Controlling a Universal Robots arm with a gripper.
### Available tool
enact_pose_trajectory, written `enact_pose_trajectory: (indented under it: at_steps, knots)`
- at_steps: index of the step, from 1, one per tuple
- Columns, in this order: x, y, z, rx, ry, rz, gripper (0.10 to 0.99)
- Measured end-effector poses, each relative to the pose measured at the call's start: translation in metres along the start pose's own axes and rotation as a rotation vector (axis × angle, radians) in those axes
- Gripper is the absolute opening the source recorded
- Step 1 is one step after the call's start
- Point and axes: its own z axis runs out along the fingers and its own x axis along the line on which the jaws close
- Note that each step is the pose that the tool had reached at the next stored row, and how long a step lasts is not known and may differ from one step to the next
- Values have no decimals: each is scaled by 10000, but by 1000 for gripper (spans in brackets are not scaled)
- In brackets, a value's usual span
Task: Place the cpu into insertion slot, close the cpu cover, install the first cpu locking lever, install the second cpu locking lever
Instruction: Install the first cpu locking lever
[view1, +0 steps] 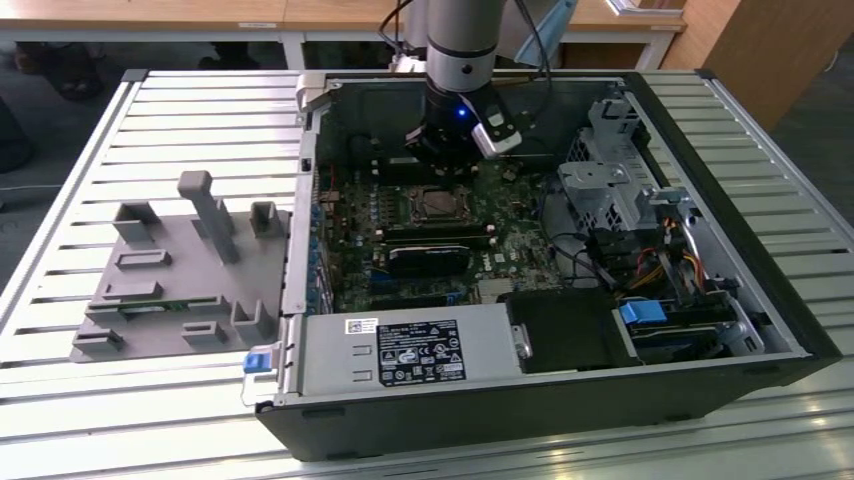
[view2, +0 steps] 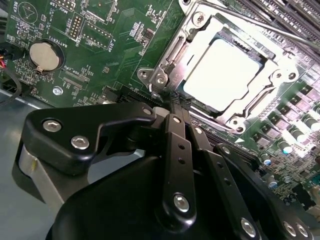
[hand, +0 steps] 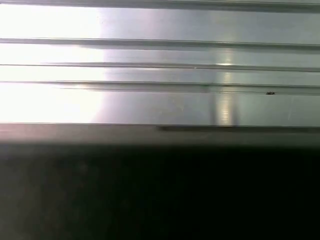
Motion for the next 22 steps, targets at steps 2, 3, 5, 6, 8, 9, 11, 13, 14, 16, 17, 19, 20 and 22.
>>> enact_pose_trajectory:
  at_steps: [2,3,5,6,8,9,11,13,14,16,17,19,20,22]
  knots:
    - [-4,8,5,-1,-2,-1,106]
    - [-3,7,3,2,1,-1,106]
    - [-2,6,-2,5,2,-1,106]
    - [-4,9,-5,-4,-4,-1,106]
    - [-7,15,-25,-29,-19,-1,106]
    - [-7,15,-46,-20,-12,-1,106]
    - [-7,14,-101,-8,-5,0,106]
    - [-8,15,-156,-8,-5,0,106]
    - [-8,16,-184,-4,-3,0,106]
    - [-9,17,-210,-7,-4,-1,106]
    - [-9,14,-209,-9,-5,-2,106]
    - [-9,-9,-211,-7,-4,-1,106]
    - [-9,-18,-211,-6,-4,-1,106]
    - [-9,-33,-212,-7,-4,-1,106]
